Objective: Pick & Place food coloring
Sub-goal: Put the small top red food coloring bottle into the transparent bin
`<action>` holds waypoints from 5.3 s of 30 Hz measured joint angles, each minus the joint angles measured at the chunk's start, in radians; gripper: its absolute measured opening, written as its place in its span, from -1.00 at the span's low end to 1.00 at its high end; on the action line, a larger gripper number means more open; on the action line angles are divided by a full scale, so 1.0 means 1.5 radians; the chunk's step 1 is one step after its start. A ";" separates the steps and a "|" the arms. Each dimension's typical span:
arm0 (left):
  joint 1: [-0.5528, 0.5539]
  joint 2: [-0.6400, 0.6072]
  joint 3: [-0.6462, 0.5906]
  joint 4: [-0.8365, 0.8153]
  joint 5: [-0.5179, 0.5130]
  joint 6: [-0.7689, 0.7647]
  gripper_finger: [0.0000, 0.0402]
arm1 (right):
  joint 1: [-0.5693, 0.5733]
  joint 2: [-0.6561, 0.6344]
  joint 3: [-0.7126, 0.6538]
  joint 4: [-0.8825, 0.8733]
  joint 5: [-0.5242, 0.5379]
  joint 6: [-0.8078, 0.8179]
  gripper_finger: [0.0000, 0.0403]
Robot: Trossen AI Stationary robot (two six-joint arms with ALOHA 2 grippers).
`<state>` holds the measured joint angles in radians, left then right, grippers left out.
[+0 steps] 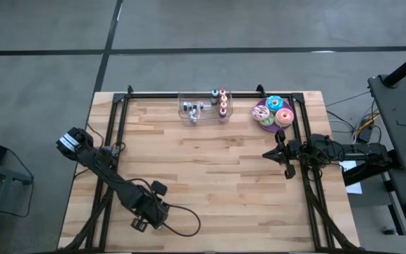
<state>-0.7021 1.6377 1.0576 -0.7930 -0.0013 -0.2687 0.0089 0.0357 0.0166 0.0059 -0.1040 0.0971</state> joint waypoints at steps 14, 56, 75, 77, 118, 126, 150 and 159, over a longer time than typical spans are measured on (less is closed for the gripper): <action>0.001 0.005 -0.011 0.011 0.001 -0.002 -0.55 | 0.000 0.000 0.000 0.000 0.000 0.000 -0.96; 0.072 -0.030 0.002 -0.004 0.045 -0.008 -0.81 | 0.000 0.000 0.000 0.000 0.000 0.000 -0.96; 0.358 -0.037 0.143 -0.178 0.042 0.228 -0.81 | 0.000 0.000 0.000 0.000 0.000 0.000 -0.96; 0.396 -0.037 0.159 -0.180 0.042 0.241 -0.81 | 0.000 0.000 0.000 0.000 0.000 0.000 -0.96; 0.788 0.155 0.526 -0.187 0.022 0.241 -0.81 | 0.000 0.000 0.000 0.000 0.000 0.000 -0.96; 0.804 0.160 0.544 -0.187 -0.006 0.259 -0.81 | 0.000 0.000 0.000 0.000 0.000 0.000 -0.96; 0.850 0.262 0.610 -0.183 -0.013 0.275 -0.81 | 0.000 0.000 0.000 0.000 0.000 0.000 -0.96; 0.851 0.345 0.672 -0.205 -0.012 0.289 -0.81 | 0.000 0.000 0.000 0.000 0.000 0.000 -0.96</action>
<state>0.5743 2.1556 2.0663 -1.1005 -0.0200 0.1650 0.0089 0.0357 0.0166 0.0059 -0.1035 0.0971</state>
